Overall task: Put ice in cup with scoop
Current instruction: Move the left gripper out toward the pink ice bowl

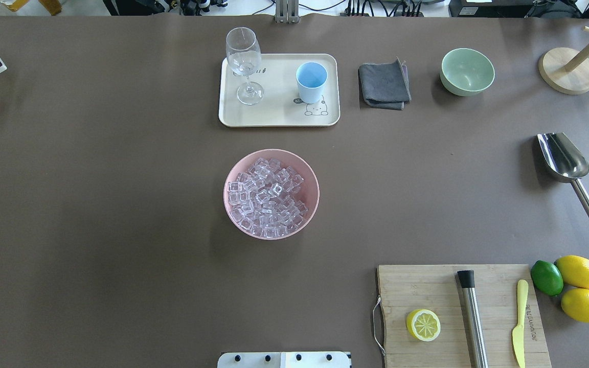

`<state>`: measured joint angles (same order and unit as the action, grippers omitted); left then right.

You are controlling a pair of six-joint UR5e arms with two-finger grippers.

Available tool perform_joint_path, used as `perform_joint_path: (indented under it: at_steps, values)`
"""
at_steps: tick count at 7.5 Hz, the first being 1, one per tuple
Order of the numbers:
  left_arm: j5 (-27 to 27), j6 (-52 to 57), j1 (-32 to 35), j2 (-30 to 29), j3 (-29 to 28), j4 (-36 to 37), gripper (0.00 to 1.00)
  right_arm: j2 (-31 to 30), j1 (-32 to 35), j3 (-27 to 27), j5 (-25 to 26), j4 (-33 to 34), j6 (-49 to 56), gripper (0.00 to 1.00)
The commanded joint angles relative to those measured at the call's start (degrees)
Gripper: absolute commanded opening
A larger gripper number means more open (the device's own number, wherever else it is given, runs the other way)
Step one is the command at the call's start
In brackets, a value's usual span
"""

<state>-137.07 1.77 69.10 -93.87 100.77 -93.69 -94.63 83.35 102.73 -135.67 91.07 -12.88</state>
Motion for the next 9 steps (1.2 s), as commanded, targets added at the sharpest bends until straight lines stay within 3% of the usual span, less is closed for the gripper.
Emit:
perform_joint_path:
  at_steps: [1,3,5,6,8,9]
  values:
    - [-2.4,0.0,-7.0,0.5,-0.5,-15.7,0.99,-1.3,-7.9,0.0,4.6,-12.2,-14.3,0.99]
    - [-3.4,0.0,-11.1,0.5,0.0,-22.7,0.99,-3.8,-13.1,-1.8,6.5,-20.9,-20.8,0.99]
    - [-3.3,0.0,-16.5,0.7,-1.2,-33.9,0.99,-6.6,-17.3,-3.5,9.3,-33.9,-30.8,0.99]
    - [-2.7,0.0,-19.2,-0.5,-4.8,-39.1,0.99,-7.4,-19.2,-3.5,10.9,-35.7,-32.5,0.99]
    - [0.8,0.5,-21.8,-8.0,-6.4,-40.2,0.99,-8.0,-21.9,-3.5,13.0,-37.1,-33.0,0.99]
    - [2.2,1.2,-22.3,-8.4,-6.4,-40.3,0.99,-8.3,-22.7,-3.5,13.8,-37.1,-33.0,0.99]
